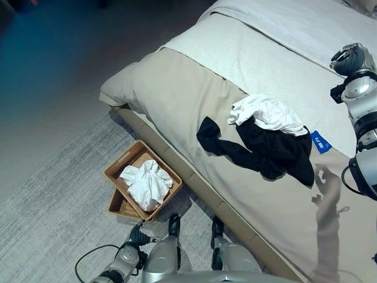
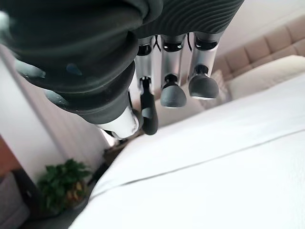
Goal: Pick up clothes into the bucket
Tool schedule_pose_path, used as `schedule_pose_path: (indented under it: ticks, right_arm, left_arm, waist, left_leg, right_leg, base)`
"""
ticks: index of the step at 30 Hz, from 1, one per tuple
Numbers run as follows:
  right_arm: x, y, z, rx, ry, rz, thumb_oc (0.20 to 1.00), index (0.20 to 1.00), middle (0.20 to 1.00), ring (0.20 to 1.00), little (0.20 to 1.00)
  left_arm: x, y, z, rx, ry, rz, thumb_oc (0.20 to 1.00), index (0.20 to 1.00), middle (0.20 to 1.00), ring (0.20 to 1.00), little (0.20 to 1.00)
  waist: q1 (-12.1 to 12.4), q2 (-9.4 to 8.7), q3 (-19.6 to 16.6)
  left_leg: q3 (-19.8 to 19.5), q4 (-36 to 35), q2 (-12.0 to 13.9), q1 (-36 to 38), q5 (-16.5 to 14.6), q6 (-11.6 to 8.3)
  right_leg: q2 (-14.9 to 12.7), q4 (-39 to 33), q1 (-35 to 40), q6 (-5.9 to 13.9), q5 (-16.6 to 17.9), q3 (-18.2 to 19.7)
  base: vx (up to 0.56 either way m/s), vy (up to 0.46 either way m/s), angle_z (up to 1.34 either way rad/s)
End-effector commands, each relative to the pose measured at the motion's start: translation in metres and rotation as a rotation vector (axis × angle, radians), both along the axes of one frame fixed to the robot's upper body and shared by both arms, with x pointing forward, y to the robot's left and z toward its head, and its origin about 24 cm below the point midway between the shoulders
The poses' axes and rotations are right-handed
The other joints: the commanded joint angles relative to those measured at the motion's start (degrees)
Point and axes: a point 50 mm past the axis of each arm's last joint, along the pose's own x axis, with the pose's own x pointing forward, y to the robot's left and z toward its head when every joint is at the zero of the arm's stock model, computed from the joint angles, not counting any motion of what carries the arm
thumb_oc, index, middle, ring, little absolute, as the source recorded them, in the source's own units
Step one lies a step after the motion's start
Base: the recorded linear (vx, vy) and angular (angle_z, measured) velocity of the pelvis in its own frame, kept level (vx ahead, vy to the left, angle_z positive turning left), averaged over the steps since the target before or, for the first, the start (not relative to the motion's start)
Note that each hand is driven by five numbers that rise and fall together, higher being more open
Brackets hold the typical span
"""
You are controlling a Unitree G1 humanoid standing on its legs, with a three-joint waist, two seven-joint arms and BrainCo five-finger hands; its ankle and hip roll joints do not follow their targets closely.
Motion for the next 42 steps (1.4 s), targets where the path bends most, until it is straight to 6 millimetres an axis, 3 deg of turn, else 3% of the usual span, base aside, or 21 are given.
schedule_pose_path:
  ticks: [1, 3, 4, 5, 6, 13, 18, 24, 26, 27, 28, 30, 42]
  right_arm:
    - [0.004, 0.02, 0.051, -0.091, -0.134, 0.06, 0.2, 0.2, 0.2, 0.2, 0.2]
    - [0.005, 0.022, 0.05, -0.091, -0.137, 0.063, 0.2, 0.2, 0.2, 0.2, 0.2]
    - [0.006, 0.024, 0.047, -0.093, -0.136, 0.065, 0.504, 0.504, 0.504, 0.504, 0.504]
    - [0.006, 0.024, 0.046, -0.093, -0.136, 0.065, 0.598, 0.598, 0.598, 0.598, 0.598]
    - [0.007, 0.026, 0.043, -0.094, -0.138, 0.063, 1.0, 1.0, 1.0, 1.0, 1.0]
    - [0.005, 0.016, 0.03, -0.077, -0.123, 0.001, 1.0, 1.0, 1.0, 1.0, 1.0]
    - [-0.01, -0.01, 0.035, -0.066, -0.162, -0.108, 1.0, 1.0, 1.0, 1.0, 1.0]
    - [-0.02, -0.025, 0.043, -0.058, -0.203, -0.166, 1.0, 1.0, 1.0, 1.0, 1.0]
    - [-0.026, -0.032, 0.049, -0.056, -0.226, -0.199, 1.0, 1.0, 1.0, 1.0, 1.0]
    - [-0.026, -0.033, 0.05, -0.058, -0.227, -0.205, 1.0, 1.0, 1.0, 1.0, 1.0]
    - [-0.029, -0.035, 0.052, -0.046, -0.239, -0.214, 1.0, 1.0, 1.0, 1.0, 1.0]
    - [-0.03, -0.035, 0.058, -0.047, -0.26, -0.219, 1.0, 1.0, 1.0, 1.0, 1.0]
    - [-0.054, -0.057, 0.087, 0.15, -0.481, -0.266, 1.0, 1.0, 1.0, 1.0, 1.0]
  left_arm:
    - [0.007, -0.009, 0.002, -0.021, -0.032, -0.001, 1.0, 1.0, 1.0, 1.0, 1.0]
    - [0.01, -0.009, 0.003, -0.02, -0.039, -0.004, 1.0, 1.0, 1.0, 1.0, 1.0]
    - [0.014, -0.011, 0.005, -0.025, -0.058, -0.013, 1.0, 1.0, 1.0, 1.0, 1.0]
    - [0.014, -0.011, 0.005, -0.025, -0.058, -0.013, 1.0, 1.0, 1.0, 1.0, 1.0]
    - [0.017, -0.01, 0.007, -0.022, -0.071, -0.011, 1.0, 1.0, 1.0, 1.0, 1.0]
    - [0.035, -0.015, 0.017, -0.036, -0.143, -0.014, 1.0, 1.0, 1.0, 1.0, 1.0]
    - [0.058, -0.024, 0.032, -0.062, -0.244, -0.022, 1.0, 1.0, 1.0, 1.0, 1.0]
    - [0.069, -0.03, 0.04, -0.072, -0.295, -0.033, 1.0, 1.0, 1.0, 1.0, 1.0]
    - [0.071, -0.031, 0.044, -0.086, -0.32, -0.022, 1.0, 1.0, 1.0, 1.0, 1.0]
    - [0.07, -0.032, 0.043, -0.088, -0.319, -0.02, 1.0, 1.0, 1.0, 1.0, 1.0]
    - [0.072, -0.033, 0.045, -0.089, -0.328, -0.026, 1.0, 1.0, 1.0, 1.0, 1.0]
    - [0.073, -0.034, 0.046, -0.095, -0.337, -0.024, 1.0, 1.0, 1.0, 1.0, 1.0]
    - [0.085, -0.054, 0.063, -0.175, -0.441, -0.053, 1.0, 1.0, 1.0, 1.0, 1.0]
  waist:
    - [0.75, -3.04, 1.09]
    - [0.81, -3.0, 1.48]
    - [0.96, -2.74, 2.6]
    - [0.96, -2.76, 2.59]
    - [1.07, -2.55, 3.74]
    - [2.04, -1.24, 7.92]
    - [3.05, 1.03, 12.63]
    - [3.58, 2.47, 12.63]
    - [3.9, 2.99, 12.63]
    - [3.97, 3.02, 12.63]
    - [4.19, 3.2, 12.63]
    - [4.34, 3.2, 12.63]
    - [4.91, 4.36, 12.63]
  left_leg:
    - [-2.2, 4.6, -1.64, -2.38, -1.73, -0.08]
    - [-2.25, 4.85, -1.65, -2.81, -1.69, -0.06]
    - [-2.38, 5.21, -1.74, -3.47, -1.55, -0.02]
    - [-2.39, 5.25, -1.74, -3.51, -1.55, -0.01]
    - [-2.63, 5.66, -1.72, -4.47, -1.31, 0.08]
    - [-3.51, 8.76, -2.24, -8.87, -1.09, 0.27]
    - [-5.4, 14.28, -3.85, -15.26, -1.89, 0.59]
    - [-6.73, 19.01, -5.19, -23.29, -2.5, 0.84]
    - [-6.91, 22.1, -5.58, -27.68, -3.3, 1.05]
    - [-7.03, 22.97, -5.51, -27.51, -5.31, 0.87]
    - [-6.88, 23.11, -5.56, -29.42, -3.6, 1.06]
    - [-7.11, 24.11, -5.54, -29.89, -5.59, 0.88]
    - [-7.77, 23.65, -5.61, -34.86, -4.89, 0.57]
  right_leg:
    - [-3.47, 10.19, -3.38, 3.81, -3.88, -0.37]
    - [-3.53, 10.54, -3.76, 3.78, -3.92, -0.27]
    - [-3.68, 11.02, -4.43, 3.72, -3.87, -0.4]
    - [-3.69, 11.06, -4.47, 3.72, -3.88, -0.4]
    - [-3.8, 11.67, -5.38, 3.7, -3.84, -0.41]
    - [-4.76, 15.85, -9.65, 3.24, -4.65, -1.08]
    - [-6.69, 23.57, -15.77, 2.36, -7.49, -2.09]
    - [-8.41, 29.83, -23.01, 1.68, -9.75, -2.87]
    - [-8.89, 32.62, -27.02, 1.35, -10.44, -2.54]
    - [-8.81, 33.65, -27.04, 1.74, -12.39, -1.69]
    - [-8.99, 33.57, -28.72, 1.23, -10.88, -2.29]
    - [-8.91, 35.21, -29.54, 1.61, -13.05, -1.51]
    - [-9.57, 38.19, -35.92, 1.68, -14.45, -1.96]
  base:
    - [-0.06, -0.001, -0.02]
    - [-0.05, -0.001, -0.04]
    - [-0.04, -0.003, -0.02]
    - [-0.09, -0.006, 0.01]
    - [-0.07, -0.005, 0.0]
    - [-0.06, -0.003, 0.05]
    - [-0.06, -0.005, 0.22]
    - [-0.02, -0.003, 0.32]
    - [0.05, -0.01, 0.24]
    - [0.02, 0.006, 0.16]
    - [0.1, -0.029, 0.1]
    - [0.06, -0.027, 0.03]
    - [0.01, -0.009, 0.01]
